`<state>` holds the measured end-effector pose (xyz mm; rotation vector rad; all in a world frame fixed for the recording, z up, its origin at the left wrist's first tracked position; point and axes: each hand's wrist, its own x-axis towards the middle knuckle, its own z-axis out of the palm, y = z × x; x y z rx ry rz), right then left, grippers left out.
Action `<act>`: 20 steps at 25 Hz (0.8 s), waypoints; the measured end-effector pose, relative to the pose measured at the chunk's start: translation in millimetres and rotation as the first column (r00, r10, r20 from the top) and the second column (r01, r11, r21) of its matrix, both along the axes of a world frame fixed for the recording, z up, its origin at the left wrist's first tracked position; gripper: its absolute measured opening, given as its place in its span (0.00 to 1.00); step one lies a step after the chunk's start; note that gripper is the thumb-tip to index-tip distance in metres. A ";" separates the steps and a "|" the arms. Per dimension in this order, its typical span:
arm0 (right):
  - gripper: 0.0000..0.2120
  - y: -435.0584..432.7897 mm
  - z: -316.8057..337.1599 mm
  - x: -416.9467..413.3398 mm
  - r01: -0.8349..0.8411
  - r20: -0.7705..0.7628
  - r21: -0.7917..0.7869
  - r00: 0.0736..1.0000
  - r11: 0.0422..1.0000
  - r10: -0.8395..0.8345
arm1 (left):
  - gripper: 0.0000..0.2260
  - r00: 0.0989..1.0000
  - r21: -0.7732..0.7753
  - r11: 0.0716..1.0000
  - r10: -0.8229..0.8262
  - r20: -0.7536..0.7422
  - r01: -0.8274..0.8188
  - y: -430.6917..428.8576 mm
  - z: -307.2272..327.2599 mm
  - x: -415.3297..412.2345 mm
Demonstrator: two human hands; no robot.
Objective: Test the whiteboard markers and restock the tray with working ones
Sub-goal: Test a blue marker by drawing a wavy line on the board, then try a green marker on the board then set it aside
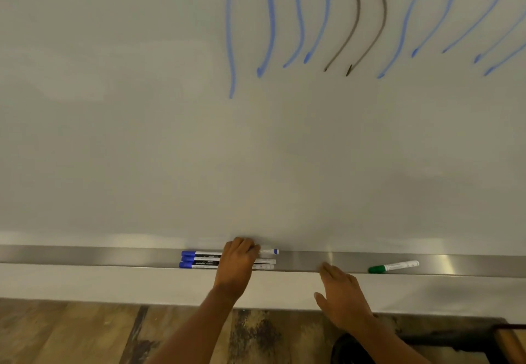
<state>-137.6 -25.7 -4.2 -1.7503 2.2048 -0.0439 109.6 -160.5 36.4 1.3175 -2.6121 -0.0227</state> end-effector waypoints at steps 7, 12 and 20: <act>0.37 0.4 -13.8 5.4 -0.022 -0.063 0.076 0.998 0.997 0.027 | 0.17 1.000 0.018 1.000 -0.017 -0.026 0.018 -1.8 -23.2 7.5; 0.36 0.4 -13.7 6.4 -0.031 -0.077 0.072 0.996 0.997 0.037 | 0.19 0.999 0.023 0.999 -0.048 -0.025 0.049 -3.3 -30.2 10.4; 0.36 -1.2 0.9 -10.6 -0.010 -0.062 -0.031 0.998 0.999 0.008 | 0.20 0.999 0.095 0.995 -0.023 -0.030 0.026 10.5 -34.6 -1.4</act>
